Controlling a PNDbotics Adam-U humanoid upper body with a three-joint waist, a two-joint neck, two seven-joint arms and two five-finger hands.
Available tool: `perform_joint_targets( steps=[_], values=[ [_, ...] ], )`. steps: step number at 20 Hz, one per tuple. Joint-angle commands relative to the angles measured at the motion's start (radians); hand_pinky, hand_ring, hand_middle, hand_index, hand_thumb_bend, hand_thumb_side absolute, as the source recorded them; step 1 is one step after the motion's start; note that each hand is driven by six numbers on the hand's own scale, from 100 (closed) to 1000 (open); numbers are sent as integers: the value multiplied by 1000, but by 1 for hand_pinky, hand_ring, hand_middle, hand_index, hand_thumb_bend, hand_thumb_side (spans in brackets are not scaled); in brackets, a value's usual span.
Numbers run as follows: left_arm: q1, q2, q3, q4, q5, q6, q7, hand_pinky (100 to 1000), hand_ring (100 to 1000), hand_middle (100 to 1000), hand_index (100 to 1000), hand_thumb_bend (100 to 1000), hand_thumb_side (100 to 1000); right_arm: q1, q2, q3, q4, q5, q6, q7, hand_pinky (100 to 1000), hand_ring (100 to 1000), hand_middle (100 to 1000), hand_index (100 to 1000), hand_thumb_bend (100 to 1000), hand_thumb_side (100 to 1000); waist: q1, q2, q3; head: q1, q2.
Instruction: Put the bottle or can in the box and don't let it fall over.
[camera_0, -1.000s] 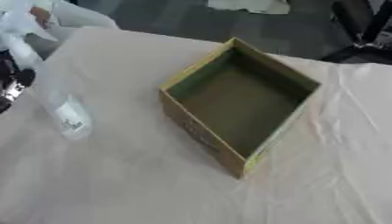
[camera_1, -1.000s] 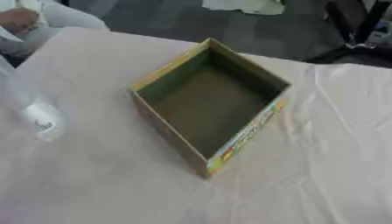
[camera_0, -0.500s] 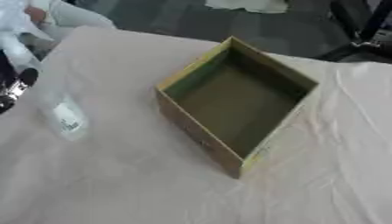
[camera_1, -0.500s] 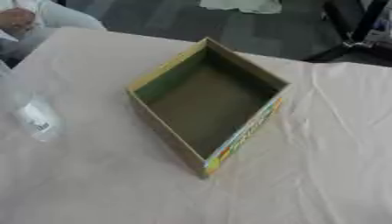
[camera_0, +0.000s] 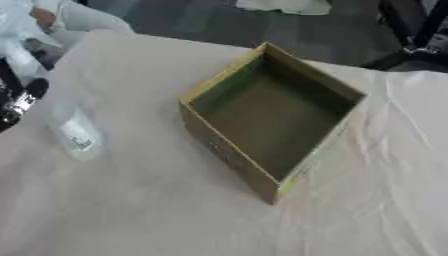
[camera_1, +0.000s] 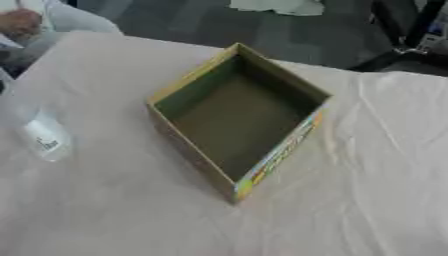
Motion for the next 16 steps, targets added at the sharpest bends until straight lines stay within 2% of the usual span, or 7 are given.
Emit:
perform_joint_targets(
  steps=[1,16],
  values=[
    [-19,34,4,-12,12,0,-8,1000,1000,1000,855,284,731,1,-9,-5,-12,-7,2,1,934,1000,1000,905,100,583,9,-14,-2,5,-15],
    [-52,20,-13,-1,33,26,-43,1000,1000,1000,834,255,722,0,-9,-8,-12,-15,9,7,936,1000,1000,906,100,583,9,-16,-3,6,-18]
  ],
)
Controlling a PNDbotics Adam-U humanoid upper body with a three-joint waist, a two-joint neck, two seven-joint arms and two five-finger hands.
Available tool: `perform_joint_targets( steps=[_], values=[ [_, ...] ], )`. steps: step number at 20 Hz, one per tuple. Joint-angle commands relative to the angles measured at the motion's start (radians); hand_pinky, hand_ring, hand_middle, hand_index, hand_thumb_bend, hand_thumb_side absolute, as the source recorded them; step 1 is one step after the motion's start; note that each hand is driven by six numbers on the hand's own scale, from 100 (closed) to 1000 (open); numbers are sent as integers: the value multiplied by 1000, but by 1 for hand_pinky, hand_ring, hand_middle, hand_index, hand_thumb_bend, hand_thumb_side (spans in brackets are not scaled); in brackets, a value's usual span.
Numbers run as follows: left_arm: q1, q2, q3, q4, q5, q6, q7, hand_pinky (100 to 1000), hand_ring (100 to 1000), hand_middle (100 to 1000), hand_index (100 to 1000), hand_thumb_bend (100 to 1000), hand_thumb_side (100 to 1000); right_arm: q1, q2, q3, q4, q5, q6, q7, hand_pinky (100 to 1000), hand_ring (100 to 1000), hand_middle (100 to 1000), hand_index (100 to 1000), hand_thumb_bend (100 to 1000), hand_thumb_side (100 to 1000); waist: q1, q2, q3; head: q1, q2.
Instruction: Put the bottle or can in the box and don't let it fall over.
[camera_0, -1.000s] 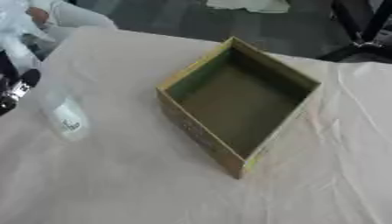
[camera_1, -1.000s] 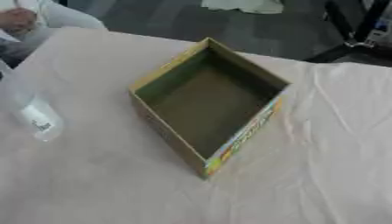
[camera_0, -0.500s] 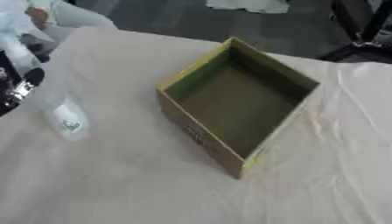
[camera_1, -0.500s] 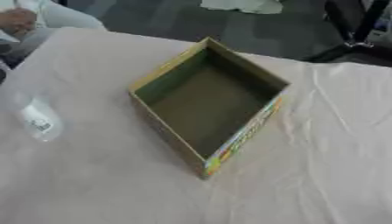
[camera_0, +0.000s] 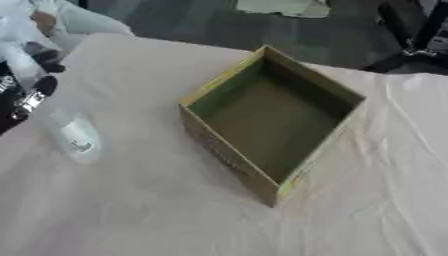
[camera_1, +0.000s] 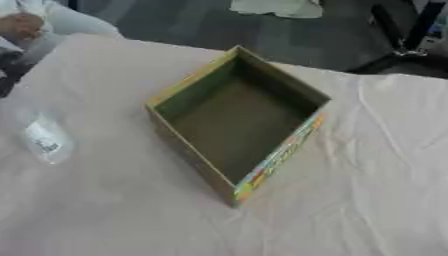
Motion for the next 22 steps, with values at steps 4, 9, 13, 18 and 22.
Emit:
perform_joint_targets(
  steps=[4,9,13,18,22],
  values=[
    [-24,18,1,-10,10,3,-15,1000,1000,1000,826,241,718,-1,-9,-9,-12,-8,6,2,937,1000,1000,907,100,583,6,-15,3,3,-11],
    [-31,10,-6,-11,16,9,-31,1000,1000,1000,818,223,712,-2,-8,-10,-12,-9,8,2,937,1000,1000,908,100,582,6,-15,0,3,-10],
    [-36,7,-9,-12,20,13,-41,1000,1000,1000,813,219,711,-2,-9,-12,-12,-10,6,2,938,1000,1000,909,100,583,7,-14,-2,4,-12],
    [-43,5,-12,-10,22,19,-46,1000,1000,1000,809,216,710,-4,-11,-12,-12,-12,7,5,938,1000,1000,910,100,583,10,-14,-5,5,-13],
    [-45,4,-12,-5,20,22,-44,1000,1000,1000,802,190,702,-4,-11,-12,-12,-14,8,7,938,1000,1000,911,100,583,11,-14,-8,6,-14]
  ],
)
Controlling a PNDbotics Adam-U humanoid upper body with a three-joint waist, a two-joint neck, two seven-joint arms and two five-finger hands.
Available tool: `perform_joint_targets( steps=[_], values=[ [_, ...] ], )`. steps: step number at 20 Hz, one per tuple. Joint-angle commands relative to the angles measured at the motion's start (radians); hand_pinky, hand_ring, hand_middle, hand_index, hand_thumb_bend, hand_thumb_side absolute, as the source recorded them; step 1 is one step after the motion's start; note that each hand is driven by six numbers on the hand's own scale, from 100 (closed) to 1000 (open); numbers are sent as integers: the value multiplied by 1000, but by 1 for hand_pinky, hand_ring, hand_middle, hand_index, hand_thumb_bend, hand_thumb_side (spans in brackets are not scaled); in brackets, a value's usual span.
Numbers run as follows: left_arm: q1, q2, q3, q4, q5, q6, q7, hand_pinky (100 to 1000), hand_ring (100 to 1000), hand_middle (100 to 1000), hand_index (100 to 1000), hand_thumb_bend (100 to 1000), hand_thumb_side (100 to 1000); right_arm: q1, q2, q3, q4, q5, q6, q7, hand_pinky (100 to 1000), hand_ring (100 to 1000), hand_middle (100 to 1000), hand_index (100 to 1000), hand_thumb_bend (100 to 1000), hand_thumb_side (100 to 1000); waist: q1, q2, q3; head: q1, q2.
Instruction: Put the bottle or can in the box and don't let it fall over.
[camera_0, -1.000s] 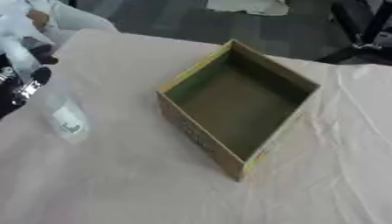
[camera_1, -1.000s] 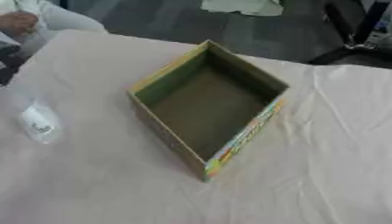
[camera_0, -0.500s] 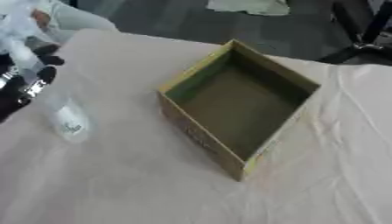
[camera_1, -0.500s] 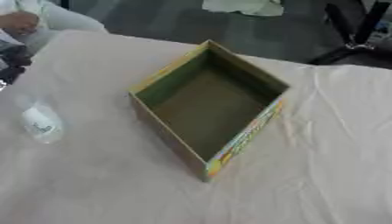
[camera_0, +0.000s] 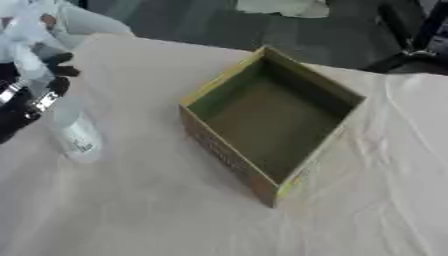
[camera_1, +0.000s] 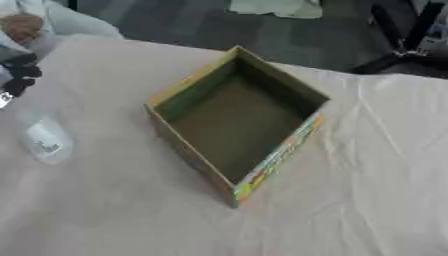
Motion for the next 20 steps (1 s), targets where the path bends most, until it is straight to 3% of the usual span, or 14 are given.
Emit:
perform_joint_targets(
  steps=[1,9,20],
  values=[
    [-12,23,6,-4,0,3,1,1000,1000,1000,800,183,699,1,-10,-12,-12,-6,1,2,938,1000,1000,911,100,583,9,-14,-1,3,-12],
    [-15,14,1,-1,14,19,1,1000,1000,1000,753,104,674,0,-10,-14,-12,-9,3,3,939,1000,1000,910,100,582,7,-14,-1,4,-15],
    [-16,-2,-7,-1,58,32,-23,1000,941,1000,605,100,631,-3,-6,-18,-12,-12,10,3,940,1000,1000,911,100,583,4,-13,3,3,-17]
  ],
)
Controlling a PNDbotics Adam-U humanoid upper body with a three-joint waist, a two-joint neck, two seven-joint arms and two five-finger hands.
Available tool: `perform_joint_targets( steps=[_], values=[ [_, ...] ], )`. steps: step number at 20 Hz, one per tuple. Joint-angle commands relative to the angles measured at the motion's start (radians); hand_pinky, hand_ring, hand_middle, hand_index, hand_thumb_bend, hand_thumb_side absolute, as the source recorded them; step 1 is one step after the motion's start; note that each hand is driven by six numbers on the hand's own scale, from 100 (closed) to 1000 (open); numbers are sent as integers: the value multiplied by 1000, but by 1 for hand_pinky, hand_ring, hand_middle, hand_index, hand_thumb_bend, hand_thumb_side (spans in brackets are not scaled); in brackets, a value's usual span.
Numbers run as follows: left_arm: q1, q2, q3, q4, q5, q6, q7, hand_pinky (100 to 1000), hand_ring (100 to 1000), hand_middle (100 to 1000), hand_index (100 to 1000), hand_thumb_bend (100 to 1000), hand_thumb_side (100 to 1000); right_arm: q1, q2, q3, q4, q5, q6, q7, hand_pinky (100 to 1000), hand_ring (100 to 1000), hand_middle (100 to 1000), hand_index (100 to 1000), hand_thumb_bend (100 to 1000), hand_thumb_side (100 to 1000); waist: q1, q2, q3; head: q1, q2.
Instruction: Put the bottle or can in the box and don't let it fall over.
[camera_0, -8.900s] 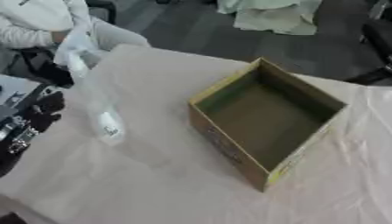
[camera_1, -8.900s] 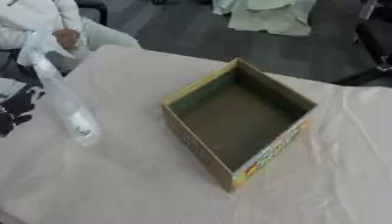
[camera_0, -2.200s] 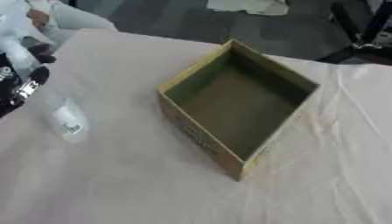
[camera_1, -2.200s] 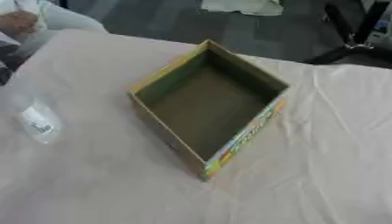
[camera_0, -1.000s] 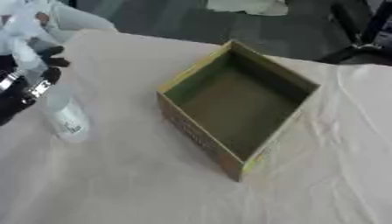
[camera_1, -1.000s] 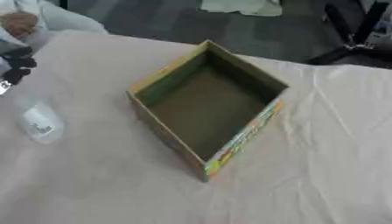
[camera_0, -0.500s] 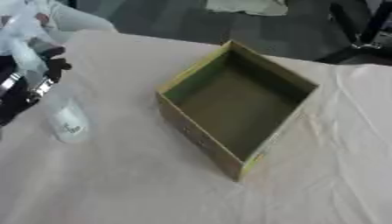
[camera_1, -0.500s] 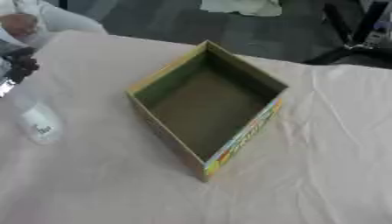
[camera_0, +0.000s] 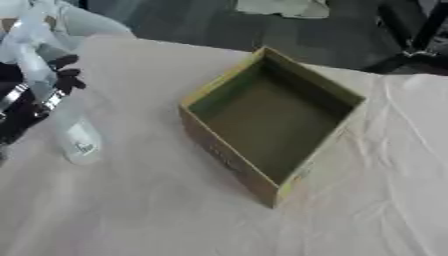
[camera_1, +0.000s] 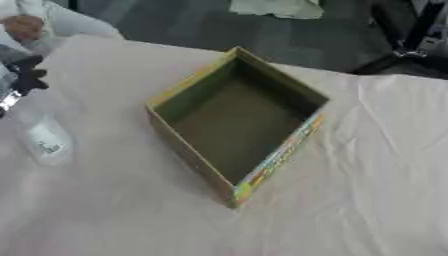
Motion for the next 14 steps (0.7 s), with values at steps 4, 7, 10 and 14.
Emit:
perform_joint_targets(
  steps=[4,7,10,14],
  values=[
    [-9,16,-2,-10,19,1,-12,1000,901,978,568,100,625,1,-5,-13,-12,-3,5,-1,940,1000,1000,912,100,583,4,-13,-2,2,-13],
    [-10,13,-3,-10,31,6,-9,1000,864,944,532,100,612,1,-5,-12,-12,-3,7,1,941,1000,1000,912,100,584,3,-13,1,2,-14],
    [-11,11,-5,-10,44,12,-8,1000,844,923,506,100,606,0,-5,-13,-12,-3,9,3,941,1000,1000,912,100,584,3,-14,2,4,-14],
    [-11,7,-7,-9,56,17,-9,1000,806,885,456,100,597,0,-4,-15,-12,-3,12,4,941,1000,1000,912,100,584,3,-14,2,4,-14]
  ],
)
